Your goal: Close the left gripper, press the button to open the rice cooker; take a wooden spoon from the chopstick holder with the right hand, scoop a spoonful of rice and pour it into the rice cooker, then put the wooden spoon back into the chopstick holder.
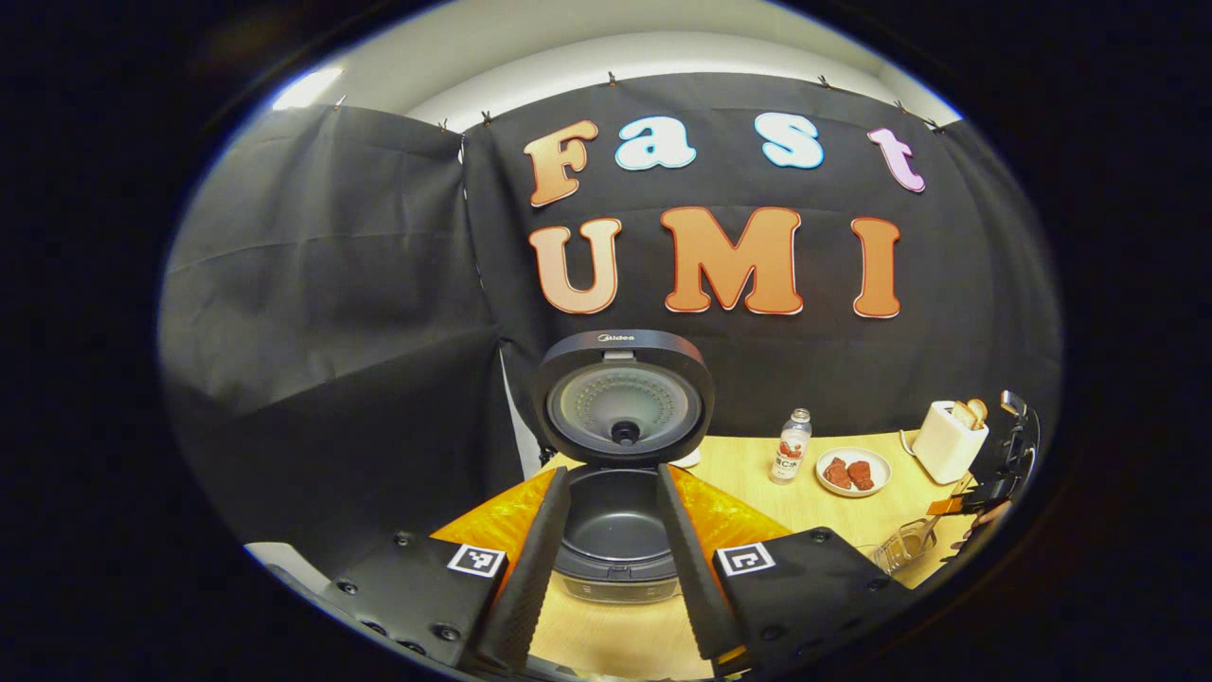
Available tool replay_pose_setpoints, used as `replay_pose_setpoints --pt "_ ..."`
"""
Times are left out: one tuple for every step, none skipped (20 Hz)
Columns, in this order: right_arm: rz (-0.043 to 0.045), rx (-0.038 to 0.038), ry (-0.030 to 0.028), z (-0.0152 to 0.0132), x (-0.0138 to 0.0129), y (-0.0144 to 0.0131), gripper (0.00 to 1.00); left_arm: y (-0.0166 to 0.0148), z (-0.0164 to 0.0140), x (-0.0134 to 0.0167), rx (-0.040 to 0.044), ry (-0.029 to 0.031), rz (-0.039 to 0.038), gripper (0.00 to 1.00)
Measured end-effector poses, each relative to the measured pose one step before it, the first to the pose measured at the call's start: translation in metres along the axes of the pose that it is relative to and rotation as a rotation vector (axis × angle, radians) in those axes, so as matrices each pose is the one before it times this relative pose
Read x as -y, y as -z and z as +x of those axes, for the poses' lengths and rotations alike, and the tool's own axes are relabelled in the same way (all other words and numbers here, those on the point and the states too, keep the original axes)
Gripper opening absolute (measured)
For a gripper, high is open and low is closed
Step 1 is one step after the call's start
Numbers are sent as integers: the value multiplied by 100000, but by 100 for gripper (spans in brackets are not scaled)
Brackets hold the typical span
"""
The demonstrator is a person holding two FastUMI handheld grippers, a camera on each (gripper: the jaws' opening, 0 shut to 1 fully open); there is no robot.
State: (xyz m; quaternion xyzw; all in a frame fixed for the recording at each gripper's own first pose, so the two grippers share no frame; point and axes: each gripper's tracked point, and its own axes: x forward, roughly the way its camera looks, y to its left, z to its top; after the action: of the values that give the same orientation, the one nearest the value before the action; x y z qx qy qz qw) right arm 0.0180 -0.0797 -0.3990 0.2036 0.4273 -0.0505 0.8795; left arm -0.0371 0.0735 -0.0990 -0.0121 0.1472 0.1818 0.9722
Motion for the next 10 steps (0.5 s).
replay_pose_setpoints --pt "548 879 466 -714 -60 305 18 96 246 69 28 1079 -111 67" --pt "16 857 233 -405 -86 128 16 29 262 165 -103 1062 -45 67" --pt "-762 492 959 -501 11 236 14 137 215 40 -251 1014 -294 67" --pt "-185 1520 621 -490 -79 -347 13 114 160 128 -264 1079 -47 67" --pt "305 2145 1033 -564 -225 -702 11 32 136 -193 257 572 164 70" --pt "461 2105 479 -659 -356 -871 9 127 152 24 626 842 613 77" --pt "678 2888 396 -1022 -527 -1033 9 -90 129 -129 923 -9 1052 83" --pt "-395 2846 -470 -1061 -724 -1147 9 -113 66 -198 1383 -408 1800 90" --pt "-351 2933 -436 -1230 -762 -938 9 -5 8 -173 1945 -621 2417 96" --pt "-913 2423 -1252 -1171 -970 -1111 9 -360 105 -152 2445 -716 2199 92"
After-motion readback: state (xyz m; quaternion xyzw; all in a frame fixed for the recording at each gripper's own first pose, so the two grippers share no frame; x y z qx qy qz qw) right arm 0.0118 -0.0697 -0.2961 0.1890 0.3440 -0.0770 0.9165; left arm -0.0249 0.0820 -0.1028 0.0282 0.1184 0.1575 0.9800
